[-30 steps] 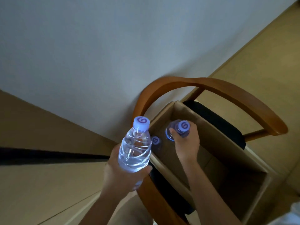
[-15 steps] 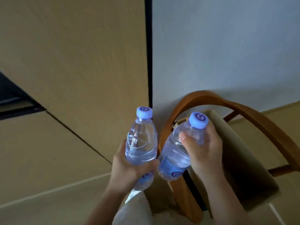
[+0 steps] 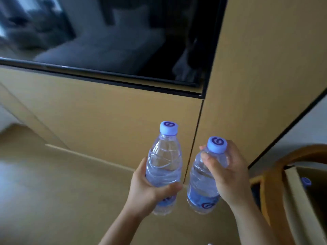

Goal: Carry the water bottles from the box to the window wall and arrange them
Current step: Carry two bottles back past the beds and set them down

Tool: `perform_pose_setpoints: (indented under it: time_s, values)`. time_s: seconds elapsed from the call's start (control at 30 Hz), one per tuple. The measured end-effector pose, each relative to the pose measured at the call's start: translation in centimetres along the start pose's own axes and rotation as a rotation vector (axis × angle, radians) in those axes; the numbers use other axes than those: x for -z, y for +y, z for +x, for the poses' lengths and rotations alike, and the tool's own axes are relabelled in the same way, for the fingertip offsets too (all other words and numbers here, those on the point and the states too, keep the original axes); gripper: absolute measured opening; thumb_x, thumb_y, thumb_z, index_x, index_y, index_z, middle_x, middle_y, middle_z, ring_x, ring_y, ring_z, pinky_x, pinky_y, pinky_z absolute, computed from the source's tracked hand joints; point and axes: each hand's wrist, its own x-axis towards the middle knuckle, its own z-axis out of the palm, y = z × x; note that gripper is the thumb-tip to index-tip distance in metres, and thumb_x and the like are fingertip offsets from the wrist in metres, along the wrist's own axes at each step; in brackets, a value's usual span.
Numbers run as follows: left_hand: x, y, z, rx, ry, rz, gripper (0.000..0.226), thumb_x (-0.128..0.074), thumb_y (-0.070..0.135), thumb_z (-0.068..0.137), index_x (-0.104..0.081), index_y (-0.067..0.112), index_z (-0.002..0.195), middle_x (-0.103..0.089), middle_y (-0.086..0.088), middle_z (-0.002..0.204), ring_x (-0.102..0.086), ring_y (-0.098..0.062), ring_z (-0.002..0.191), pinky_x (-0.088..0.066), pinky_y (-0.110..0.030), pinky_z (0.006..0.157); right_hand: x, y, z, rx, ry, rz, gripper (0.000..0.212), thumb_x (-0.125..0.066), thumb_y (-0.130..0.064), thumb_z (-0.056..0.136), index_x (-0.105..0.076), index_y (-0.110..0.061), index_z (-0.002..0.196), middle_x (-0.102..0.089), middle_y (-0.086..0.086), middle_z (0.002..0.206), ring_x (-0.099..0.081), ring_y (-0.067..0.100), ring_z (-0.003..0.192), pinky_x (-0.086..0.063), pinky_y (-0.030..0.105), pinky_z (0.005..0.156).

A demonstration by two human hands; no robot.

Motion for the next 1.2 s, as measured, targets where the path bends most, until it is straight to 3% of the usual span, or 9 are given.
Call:
perform_pose_setpoints:
  time_s: [0.17, 0.33, 0.43, 0.63, 0.87, 1.03, 1.2]
  values:
    - [14.0, 0.7, -3.8, -0.036, 0.263, 0.025, 0.059, -0.08, 0.024, 0.034, -0.063, 0.015, 0.089, -0.072, -0.002, 0.076, -0.066, -0.012, 0.064, -0.051, -0.021, 0.057, -13.0, -1.9, -2.3, -0.007, -0.235, 0.069, 0.033, -0.062, -0.044, 0.066, -0.064, -0.013, 0.078, -0.068, 0.002, 0.078, -0.06, 0.004, 0.065, -0.045, 0.009, 0.062]
    - [24.9, 0.7, -8.1, -0.074, 0.513, 0.037, 0.063, -0.082, 0.026, 0.034, -0.062, 0.015, 0.093, -0.073, -0.002, 0.078, -0.067, -0.012, 0.066, -0.052, -0.021, 0.06, -25.9, -3.1, -4.7, -0.016, -0.478, 0.126, 0.017, -0.068, -0.03, 0.071, -0.063, -0.015, 0.076, -0.064, -0.005, 0.065, -0.056, 0.002, 0.059, -0.042, 0.009, 0.059]
    - [30.1, 0.4, -10.4, -0.075, 0.659, 0.037, 0.063, -0.083, 0.029, 0.036, -0.063, 0.016, 0.094, -0.073, -0.001, 0.08, -0.069, -0.011, 0.069, -0.052, -0.018, 0.062, -32.4, -4.1, -5.9, -0.012, -0.606, 0.137, 0.029, -0.066, -0.043, 0.067, -0.063, -0.017, 0.08, -0.064, 0.004, 0.072, -0.056, 0.005, 0.063, -0.044, 0.013, 0.06]
    - [38.9, -1.3, -12.2, -0.02, 0.892, 0.004, 0.069, -0.084, 0.034, 0.038, -0.063, 0.017, 0.101, -0.073, -0.006, 0.089, -0.071, -0.024, 0.081, -0.056, -0.029, 0.07, -43.7, -4.8, -7.0, 0.004, -0.789, 0.127, 0.036, -0.062, -0.049, 0.065, -0.065, -0.017, 0.083, -0.067, 0.005, 0.081, -0.059, 0.006, 0.067, -0.046, 0.015, 0.065]
    - [50.0, -1.2, -7.1, -0.018, 1.075, 0.025, 0.066, -0.083, 0.04, 0.037, -0.064, 0.023, 0.098, -0.074, 0.002, 0.088, -0.072, -0.017, 0.078, -0.052, -0.017, 0.062, -59.0, -5.6, -3.4, 0.073, -0.939, 0.129, 0.034, -0.06, -0.052, 0.064, -0.065, -0.023, 0.081, -0.068, -0.002, 0.08, -0.061, 0.006, 0.068, -0.046, 0.012, 0.064]
    - [59.9, 1.4, -1.3, -0.052, 1.174, 0.051, 0.07, -0.086, 0.041, 0.037, -0.064, 0.022, 0.101, -0.073, -0.001, 0.092, -0.071, -0.022, 0.084, -0.057, -0.034, 0.074, -72.4, -7.9, 0.6, 0.157, -1.024, 0.194, 0.035, -0.059, -0.053, 0.065, -0.065, -0.023, 0.084, -0.067, -0.006, 0.081, -0.061, 0.004, 0.068, -0.045, 0.01, 0.064]
    - [67.9, 2.2, 1.8, -0.05, 1.293, 0.073, 0.07, -0.086, 0.041, 0.037, -0.065, 0.02, 0.101, -0.074, 0.001, 0.092, -0.072, -0.019, 0.084, -0.057, -0.031, 0.075, -83.0, -9.3, 2.4, 0.194, -1.112, 0.239, 0.034, -0.058, -0.052, 0.065, -0.064, -0.025, 0.083, -0.068, -0.005, 0.079, -0.06, 0.001, 0.067, -0.045, 0.011, 0.065]
